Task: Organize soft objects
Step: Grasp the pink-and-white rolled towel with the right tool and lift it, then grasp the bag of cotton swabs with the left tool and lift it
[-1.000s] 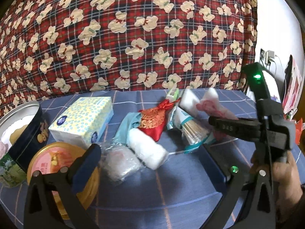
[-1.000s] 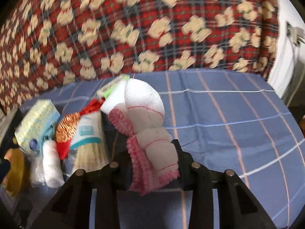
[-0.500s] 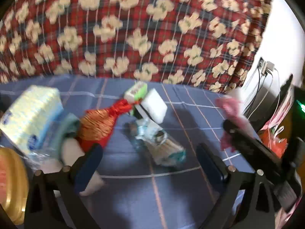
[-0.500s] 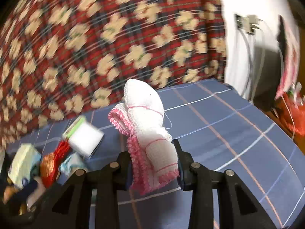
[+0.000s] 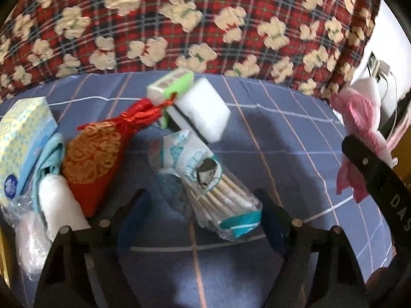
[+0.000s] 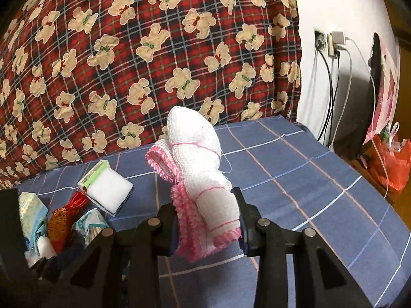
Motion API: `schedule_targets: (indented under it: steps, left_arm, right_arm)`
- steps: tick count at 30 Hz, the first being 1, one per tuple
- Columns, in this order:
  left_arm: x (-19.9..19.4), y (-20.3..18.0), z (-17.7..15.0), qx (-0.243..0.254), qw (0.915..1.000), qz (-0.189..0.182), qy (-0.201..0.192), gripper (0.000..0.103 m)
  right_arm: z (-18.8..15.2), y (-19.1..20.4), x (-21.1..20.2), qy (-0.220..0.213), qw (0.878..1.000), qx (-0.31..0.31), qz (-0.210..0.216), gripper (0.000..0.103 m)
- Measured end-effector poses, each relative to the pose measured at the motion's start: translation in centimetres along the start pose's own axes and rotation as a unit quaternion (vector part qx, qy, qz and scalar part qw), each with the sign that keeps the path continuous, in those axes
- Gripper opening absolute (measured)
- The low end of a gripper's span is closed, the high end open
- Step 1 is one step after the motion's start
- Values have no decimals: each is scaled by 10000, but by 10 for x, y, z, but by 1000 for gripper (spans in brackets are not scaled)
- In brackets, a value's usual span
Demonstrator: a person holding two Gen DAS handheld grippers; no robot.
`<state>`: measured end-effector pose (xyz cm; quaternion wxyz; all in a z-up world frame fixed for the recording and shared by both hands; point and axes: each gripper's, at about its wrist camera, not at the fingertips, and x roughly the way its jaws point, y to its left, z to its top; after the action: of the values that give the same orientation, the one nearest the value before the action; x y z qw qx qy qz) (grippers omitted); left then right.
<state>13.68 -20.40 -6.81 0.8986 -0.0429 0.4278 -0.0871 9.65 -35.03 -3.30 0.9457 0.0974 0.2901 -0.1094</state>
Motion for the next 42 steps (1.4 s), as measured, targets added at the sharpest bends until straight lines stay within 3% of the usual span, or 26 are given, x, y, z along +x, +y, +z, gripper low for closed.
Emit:
schedule_targets:
  steps: [7, 9, 16, 29, 42]
  left_arm:
    - [3, 1, 0, 48, 10000, -6, 16, 80]
    - [1, 4, 0, 54, 9999, -81, -23, 59]
    - [-7, 2, -7, 179, 9991, -352, -121, 49]
    - [-62, 6, -29, 711, 9896, -613, -1091, 48]
    - [-109, 33, -54, 972, 9787, -633, -1694, 48]
  right_arm:
    - [-1, -1, 6, 198, 9997, 87, 114, 38]
    - [0, 0, 6, 200, 9997, 78, 123, 38]
    - [1, -1, 4, 142, 9997, 113, 153, 38]
    - [0, -2, -1, -43, 9995, 62, 291, 38]
    - [-8, 20, -16, -457, 9977, -385, 307, 38]
